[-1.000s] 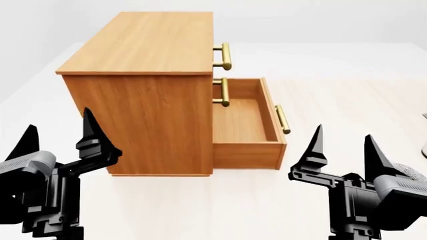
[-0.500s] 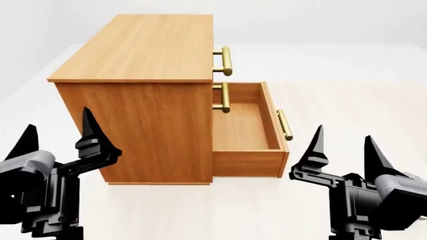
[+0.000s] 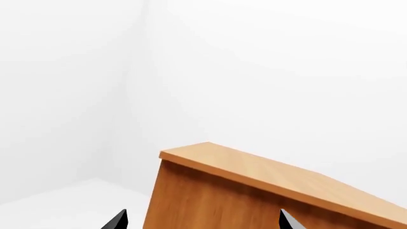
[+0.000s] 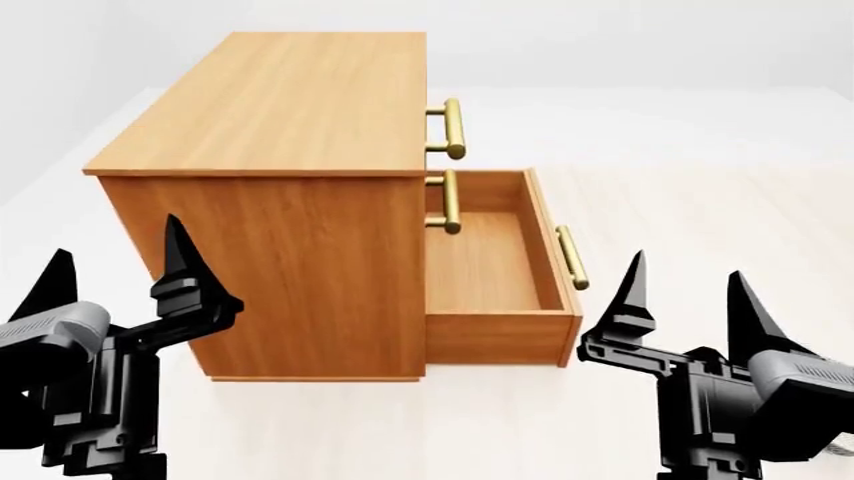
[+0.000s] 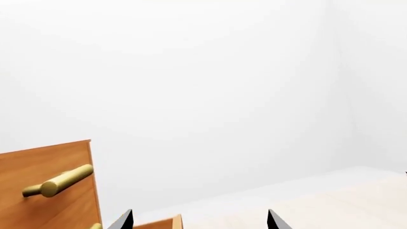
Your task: Put the bowl on top of the cabinet.
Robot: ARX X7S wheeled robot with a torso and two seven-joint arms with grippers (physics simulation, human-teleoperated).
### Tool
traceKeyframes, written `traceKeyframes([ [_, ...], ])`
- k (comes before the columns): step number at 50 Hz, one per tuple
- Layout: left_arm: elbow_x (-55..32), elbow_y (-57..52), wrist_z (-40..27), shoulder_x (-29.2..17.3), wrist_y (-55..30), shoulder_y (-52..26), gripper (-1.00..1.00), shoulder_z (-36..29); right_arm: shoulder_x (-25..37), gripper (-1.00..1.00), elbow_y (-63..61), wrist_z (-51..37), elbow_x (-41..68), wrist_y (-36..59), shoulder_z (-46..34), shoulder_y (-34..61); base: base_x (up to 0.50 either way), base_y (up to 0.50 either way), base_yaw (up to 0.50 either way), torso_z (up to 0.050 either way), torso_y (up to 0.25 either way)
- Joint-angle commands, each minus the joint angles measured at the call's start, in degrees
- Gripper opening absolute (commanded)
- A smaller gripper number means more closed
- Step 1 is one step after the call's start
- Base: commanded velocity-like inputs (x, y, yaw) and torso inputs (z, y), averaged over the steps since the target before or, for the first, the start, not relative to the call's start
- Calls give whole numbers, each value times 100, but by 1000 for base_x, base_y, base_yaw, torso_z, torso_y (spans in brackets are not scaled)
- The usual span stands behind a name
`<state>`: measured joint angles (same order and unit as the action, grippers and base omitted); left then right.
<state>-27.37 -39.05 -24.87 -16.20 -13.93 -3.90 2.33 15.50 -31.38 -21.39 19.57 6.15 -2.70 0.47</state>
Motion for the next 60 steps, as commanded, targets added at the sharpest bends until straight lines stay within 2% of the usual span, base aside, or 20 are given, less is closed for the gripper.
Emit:
traceKeyframes([
  [1, 4, 32, -12, -18, 40, 0, 100, -26, 11, 100, 7, -34, 40, -8, -9, 4, 55, 0, 0, 0, 0],
  [19, -18, 24, -56, -56, 54, -3, 100, -57, 47, 100, 51, -64, 72, -36, -30, 12, 0, 0, 0, 0, 0],
  [28, -27, 34, -80, -85, 45, -29, 100, -66, 157, 100, -220, -191, 95, 250, -34, 33, 0, 0, 0, 0, 0],
  [33, -5, 66, -81, -80, 60, -53, 100, -109, 340, 100, -552, -524, 235, 876, 198, 194, 0, 0, 0, 0, 0],
  [37, 10, 112, -72, -76, 83, -70, 100, -140, 767, 100, -1232, -1031, 516, 2219, 476, 597, 0, 0, 0, 0, 0],
  [41, -11, 89, -93, -86, 60, -89, 100, -148, 1041, 100, -1572, -1350, 849, 3115, 777, 911, 0, 0, 0, 0, 0],
  [48, -30, 58, -117, -102, 48, -84, 100, -161, 1474, 100, -2132, -1951, 1954, 4707, 1820, 1431, 0, 0, 0, 0, 0],
  [52, -66, 52, -123, -111, 50, -94, 100, -150, 1652, 100, -2132, -2283, 2469, 5499, 2136, 1826, 0, 0, 0, 0, 0],
  [60, -62, 117, -116, -113, 89, -123, 100, -173, 1676, 100, -1774, -2695, 3198, 6373, 2731, 2387, 0, 0, 0, 0, 0],
])
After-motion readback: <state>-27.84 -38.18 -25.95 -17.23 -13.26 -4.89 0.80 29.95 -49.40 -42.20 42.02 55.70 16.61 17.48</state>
